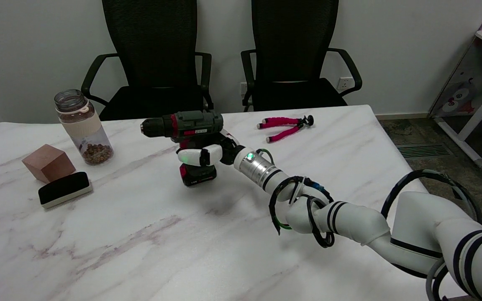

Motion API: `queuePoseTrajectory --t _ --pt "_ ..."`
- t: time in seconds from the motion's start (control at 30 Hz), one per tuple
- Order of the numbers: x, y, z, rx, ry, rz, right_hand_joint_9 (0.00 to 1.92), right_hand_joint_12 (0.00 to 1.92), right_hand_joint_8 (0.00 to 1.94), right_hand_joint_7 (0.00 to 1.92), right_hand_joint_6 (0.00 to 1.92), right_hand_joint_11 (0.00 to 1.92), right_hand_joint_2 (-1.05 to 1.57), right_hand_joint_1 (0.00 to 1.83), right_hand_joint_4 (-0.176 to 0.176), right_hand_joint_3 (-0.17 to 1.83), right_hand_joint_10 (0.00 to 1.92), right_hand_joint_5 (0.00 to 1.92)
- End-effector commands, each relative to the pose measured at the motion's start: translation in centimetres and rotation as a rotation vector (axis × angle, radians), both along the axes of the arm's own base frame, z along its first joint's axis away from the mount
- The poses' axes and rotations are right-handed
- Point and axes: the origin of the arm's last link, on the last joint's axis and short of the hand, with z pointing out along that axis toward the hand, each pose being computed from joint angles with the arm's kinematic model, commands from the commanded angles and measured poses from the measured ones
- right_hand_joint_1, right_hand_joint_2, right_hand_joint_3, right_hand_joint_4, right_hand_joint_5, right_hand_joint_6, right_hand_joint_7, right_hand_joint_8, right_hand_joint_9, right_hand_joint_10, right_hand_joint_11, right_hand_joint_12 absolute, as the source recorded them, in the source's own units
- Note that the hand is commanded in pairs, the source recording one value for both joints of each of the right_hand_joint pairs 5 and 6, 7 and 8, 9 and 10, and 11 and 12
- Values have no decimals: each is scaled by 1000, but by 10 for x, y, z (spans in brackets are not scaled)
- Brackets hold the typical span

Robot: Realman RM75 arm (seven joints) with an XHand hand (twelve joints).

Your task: Pick up the power screwdriver.

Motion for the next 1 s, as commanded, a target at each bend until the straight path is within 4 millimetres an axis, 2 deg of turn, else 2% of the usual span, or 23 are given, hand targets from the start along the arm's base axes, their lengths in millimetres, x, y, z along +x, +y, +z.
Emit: queuePoseTrajectory --t 0.03,0.2,0.5,1.0 --pt "8 -8 3 -17 -8 6 1005 1190 484 484 484 1190 -73 1078 176 1275 1005 484" --pt "12 -12 2 -21 -3 3 1116 1319 550 550 550 1319 34 1059 176 1249 1116 550" --pt "17 -17 -1 -21 0 0 1251 1437 628 628 628 1437 135 1041 176 1181 1251 628" --pt "21 -21 -4 -20 5 -6 1433 1508 865 865 865 1508 225 987 176 1139 1433 865"
